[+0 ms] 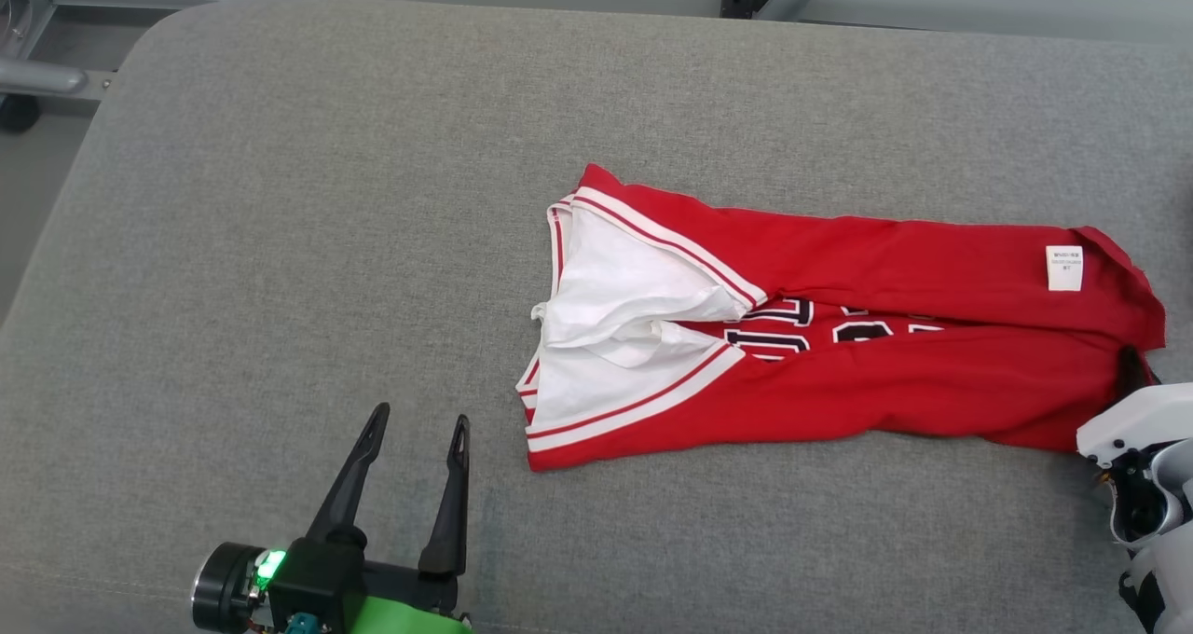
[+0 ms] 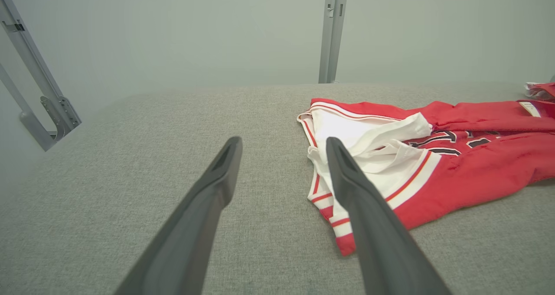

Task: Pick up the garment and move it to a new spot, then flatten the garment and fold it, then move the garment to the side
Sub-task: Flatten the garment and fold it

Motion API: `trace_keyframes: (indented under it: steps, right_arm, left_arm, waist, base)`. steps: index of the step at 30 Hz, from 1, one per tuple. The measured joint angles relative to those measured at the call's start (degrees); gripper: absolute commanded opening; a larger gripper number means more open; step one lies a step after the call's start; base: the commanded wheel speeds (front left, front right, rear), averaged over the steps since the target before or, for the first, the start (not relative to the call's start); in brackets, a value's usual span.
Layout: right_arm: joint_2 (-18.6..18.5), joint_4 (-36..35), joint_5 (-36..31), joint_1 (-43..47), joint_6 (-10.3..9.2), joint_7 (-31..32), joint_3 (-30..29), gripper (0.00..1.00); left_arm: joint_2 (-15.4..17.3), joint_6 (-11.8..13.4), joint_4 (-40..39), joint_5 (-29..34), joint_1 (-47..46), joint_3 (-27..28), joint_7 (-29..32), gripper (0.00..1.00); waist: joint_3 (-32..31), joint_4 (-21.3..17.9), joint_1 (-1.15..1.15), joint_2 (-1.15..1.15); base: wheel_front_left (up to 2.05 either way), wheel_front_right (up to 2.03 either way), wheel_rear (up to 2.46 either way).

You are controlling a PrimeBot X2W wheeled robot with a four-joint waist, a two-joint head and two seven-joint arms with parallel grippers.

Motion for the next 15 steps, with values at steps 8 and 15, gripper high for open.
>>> trace_keyframes:
  steps: [8,15]
  right_arm:
    - [-4.3,-2.7,0.9,-0.7,0.04,-2.2,1.1,0.00]
    - [-6.3,-10.3,3.0,0.5,0.03,-2.2,3.8,0.00]
  left_arm:
    - [-0.7,-0.8,-0.2,1.0,0.0,1.6,0.0,1.00]
    - [-1.1,-1.7,0.0,1.1,0.0,2.9,0.0,1.00]
  waist:
    - [-0.3,-1.3,0.00,0.00]
    - [-1.0,-2.3,0.00,0.00]
  base:
    - [0.00,0.00,0.00]
    - [0.00,0.00,0.00]
